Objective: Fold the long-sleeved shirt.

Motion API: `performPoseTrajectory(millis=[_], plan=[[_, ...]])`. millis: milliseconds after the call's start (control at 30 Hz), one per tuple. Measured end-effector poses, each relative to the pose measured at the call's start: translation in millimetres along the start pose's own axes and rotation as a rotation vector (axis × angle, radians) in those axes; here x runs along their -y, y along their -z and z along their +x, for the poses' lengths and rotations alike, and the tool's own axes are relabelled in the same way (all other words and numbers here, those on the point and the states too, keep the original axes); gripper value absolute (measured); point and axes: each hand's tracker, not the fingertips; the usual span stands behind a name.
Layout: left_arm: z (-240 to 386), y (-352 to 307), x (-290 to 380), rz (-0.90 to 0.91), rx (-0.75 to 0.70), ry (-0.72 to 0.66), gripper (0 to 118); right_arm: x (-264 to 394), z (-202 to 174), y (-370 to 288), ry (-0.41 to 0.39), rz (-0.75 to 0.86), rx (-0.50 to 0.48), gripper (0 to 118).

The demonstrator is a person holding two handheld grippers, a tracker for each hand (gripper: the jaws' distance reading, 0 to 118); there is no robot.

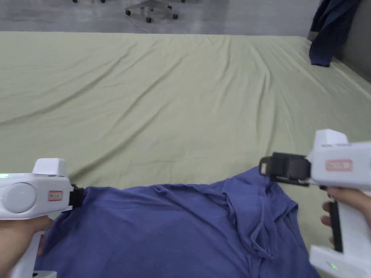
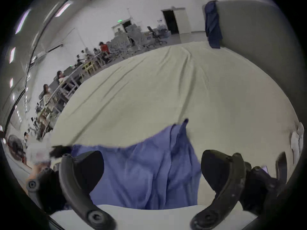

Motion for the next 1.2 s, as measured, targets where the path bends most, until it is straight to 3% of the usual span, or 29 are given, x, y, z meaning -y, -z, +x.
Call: performPoseTrajectory(millis=[100,133,167,267,333,367,433,500,633,767,867,1033,1133,1200], plan=[[-1.6,-16.2,-1.9,0.026,-0.007,0.023,0,-45.3,-16.1,48.6,0.089,-0.106,0.114,118],[-6.8,-5.1,-11.7,0.029,-0.008,0.027,0,-51.8,-18.0,66.1,0.086,-0.151,0.132,117],[-8.5,-7.0,-13.5,0.033,0.002,0.025,0,-50.5,-0.1,102.3,0.088,-0.199,0.133,113],[-10.9,-14.0,-8.3,0.044,0.017,0.018,0,-45.2,-7.0,136.8,0.109,-0.266,0.235,66],[-12.2,-13.1,-8.1,0.045,0.018,0.026,0,-32.7,-15.6,131.2,0.114,-0.286,0.204,60],[-13.5,-12.5,-8.2,0.042,0.018,0.028,0,-30.9,-19.1,129.5,0.094,-0.288,0.250,60],[-23.8,-14.6,-4.6,0.042,0.020,0.029,0,-41.7,-12.0,127.6,0.048,-0.284,0.238,51],[-28.1,-19.7,-2.5,0.051,0.024,0.025,0,-46.1,-6.9,111.8,0.049,-0.259,0.187,17],[-31.7,-48.2,8.5,0.078,0.059,0.031,0,-27.4,-12.2,53.6,-0.019,-0.170,0.072,16],[-23.4,-98.6,31.7,0.109,0.078,0.067,0,17.5,-29.3,-38.0,-0.146,-0.053,0.011,16],[-28.2,-134.8,55.4,0.121,0.097,0.103,0,35.1,-12.6,-77.3,-0.218,-0.036,-0.021,16],[-23.4,-174.8,108.8,0.048,0.121,0.161,0,112.2,1.3,-133.0,-0.280,-0.086,-0.008,17],[-20.6,-179.7,144.0,-0.026,0.115,0.191,0,157.4,9.7,-136.2,-0.344,-0.163,0.041,16],[-33.8,-167.1,167.5,-0.088,0.121,0.147,0,180.4,23.3,-130.3,-0.334,-0.212,0.070,17]])
